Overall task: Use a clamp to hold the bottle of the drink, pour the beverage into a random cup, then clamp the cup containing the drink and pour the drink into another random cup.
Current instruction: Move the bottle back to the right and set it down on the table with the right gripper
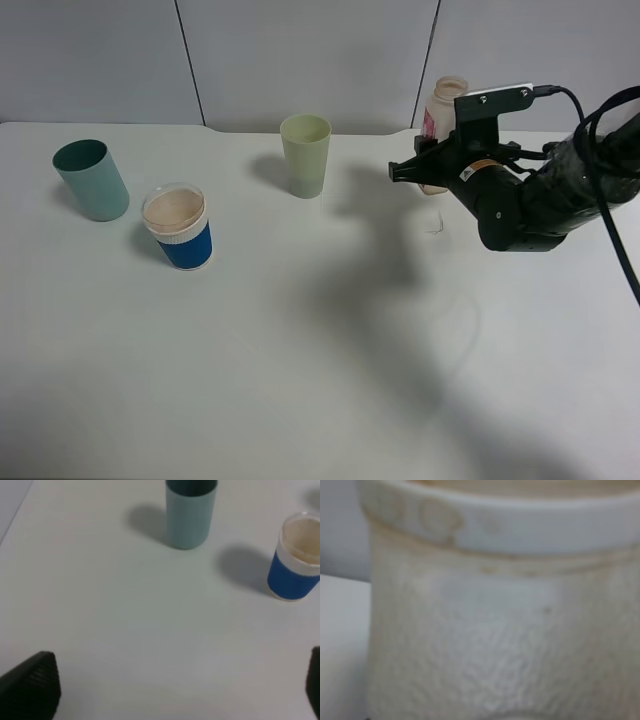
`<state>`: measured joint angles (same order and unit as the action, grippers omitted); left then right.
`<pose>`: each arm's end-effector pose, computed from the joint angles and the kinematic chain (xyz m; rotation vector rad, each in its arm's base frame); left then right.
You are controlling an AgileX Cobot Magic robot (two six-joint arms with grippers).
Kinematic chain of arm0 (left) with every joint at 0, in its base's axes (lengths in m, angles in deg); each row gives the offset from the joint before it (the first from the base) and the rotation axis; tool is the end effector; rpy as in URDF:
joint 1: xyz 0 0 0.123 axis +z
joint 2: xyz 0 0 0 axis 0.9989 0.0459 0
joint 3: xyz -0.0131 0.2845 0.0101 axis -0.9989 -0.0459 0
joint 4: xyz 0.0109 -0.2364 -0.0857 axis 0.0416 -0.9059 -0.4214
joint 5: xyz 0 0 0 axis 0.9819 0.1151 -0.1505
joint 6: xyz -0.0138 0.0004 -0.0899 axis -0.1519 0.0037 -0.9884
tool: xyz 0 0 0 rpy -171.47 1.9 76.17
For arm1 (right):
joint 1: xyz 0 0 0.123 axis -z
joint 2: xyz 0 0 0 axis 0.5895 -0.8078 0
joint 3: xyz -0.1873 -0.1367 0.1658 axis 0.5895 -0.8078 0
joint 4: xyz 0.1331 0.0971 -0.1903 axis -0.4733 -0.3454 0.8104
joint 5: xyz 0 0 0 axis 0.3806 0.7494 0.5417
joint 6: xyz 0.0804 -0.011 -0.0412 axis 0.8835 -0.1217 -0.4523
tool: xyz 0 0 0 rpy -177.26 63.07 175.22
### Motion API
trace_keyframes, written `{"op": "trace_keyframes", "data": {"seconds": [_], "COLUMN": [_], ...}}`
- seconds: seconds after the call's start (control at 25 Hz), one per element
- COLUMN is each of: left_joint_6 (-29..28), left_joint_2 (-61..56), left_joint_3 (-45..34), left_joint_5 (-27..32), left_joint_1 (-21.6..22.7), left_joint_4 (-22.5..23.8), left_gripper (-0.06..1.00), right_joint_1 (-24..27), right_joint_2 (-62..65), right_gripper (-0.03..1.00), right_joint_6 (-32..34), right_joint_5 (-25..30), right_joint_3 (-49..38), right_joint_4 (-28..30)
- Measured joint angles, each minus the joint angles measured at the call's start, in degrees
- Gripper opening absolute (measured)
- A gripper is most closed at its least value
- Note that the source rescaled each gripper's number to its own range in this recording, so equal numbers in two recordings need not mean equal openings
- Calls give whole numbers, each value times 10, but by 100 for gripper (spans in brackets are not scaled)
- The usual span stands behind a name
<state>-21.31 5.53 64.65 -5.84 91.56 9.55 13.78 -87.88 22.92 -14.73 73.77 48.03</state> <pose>-0.0057 -0.0004 0.2798 -0.0872 2.0221 0.0381 0.3386 0.1116 0.1163 -0.2214 1.7758 -0.0365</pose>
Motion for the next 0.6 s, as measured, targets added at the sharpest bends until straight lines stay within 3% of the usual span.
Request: {"op": "trace_keyframes", "data": {"seconds": [0.6], "left_joint_6": [0], "left_joint_2": [0], "left_joint_3": [0], "left_joint_5": [0], "left_joint_1": [0], "left_joint_4": [0], "left_gripper": [100], "right_joint_1": [0], "right_joint_2": [-44], "right_gripper": [0], "right_joint_6": [18], "right_joint_5": [-14], "right_joint_3": [1], "right_joint_4": [10]}}
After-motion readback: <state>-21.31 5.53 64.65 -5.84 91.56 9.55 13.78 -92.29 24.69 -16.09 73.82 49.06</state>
